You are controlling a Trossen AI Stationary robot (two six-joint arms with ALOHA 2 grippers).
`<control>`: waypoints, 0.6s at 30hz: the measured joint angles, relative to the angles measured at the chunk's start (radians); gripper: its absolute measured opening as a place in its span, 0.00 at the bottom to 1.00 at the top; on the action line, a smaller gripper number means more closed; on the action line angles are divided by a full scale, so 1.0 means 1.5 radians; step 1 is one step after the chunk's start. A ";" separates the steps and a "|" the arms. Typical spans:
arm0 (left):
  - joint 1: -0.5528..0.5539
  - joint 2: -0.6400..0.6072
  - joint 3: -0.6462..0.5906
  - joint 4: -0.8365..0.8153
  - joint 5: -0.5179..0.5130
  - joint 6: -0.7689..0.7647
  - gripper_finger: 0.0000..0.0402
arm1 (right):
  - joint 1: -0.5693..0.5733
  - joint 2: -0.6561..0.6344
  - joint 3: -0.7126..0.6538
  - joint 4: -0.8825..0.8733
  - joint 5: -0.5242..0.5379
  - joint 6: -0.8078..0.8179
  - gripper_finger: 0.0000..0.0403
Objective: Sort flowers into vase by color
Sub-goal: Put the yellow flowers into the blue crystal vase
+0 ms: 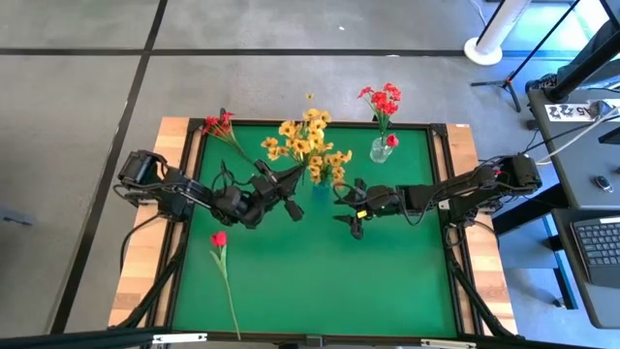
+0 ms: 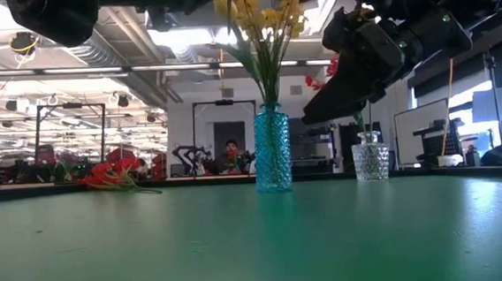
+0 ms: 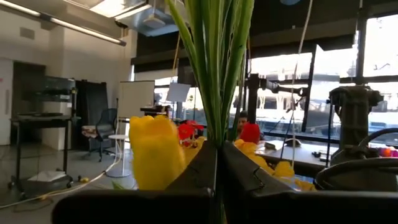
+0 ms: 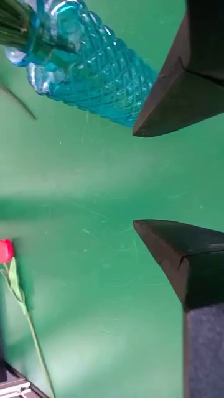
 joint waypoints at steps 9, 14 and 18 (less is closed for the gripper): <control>-0.080 0.000 0.000 0.066 -0.023 0.077 0.00 | 0.000 0.000 0.000 -0.031 -0.001 0.002 0.56; -0.117 0.000 0.001 0.065 0.020 0.076 0.00 | 0.000 0.000 0.000 -0.035 -0.001 0.012 0.56; -0.106 0.035 0.001 0.060 0.040 0.045 0.00 | 0.000 -0.001 0.000 -0.035 -0.012 0.014 0.56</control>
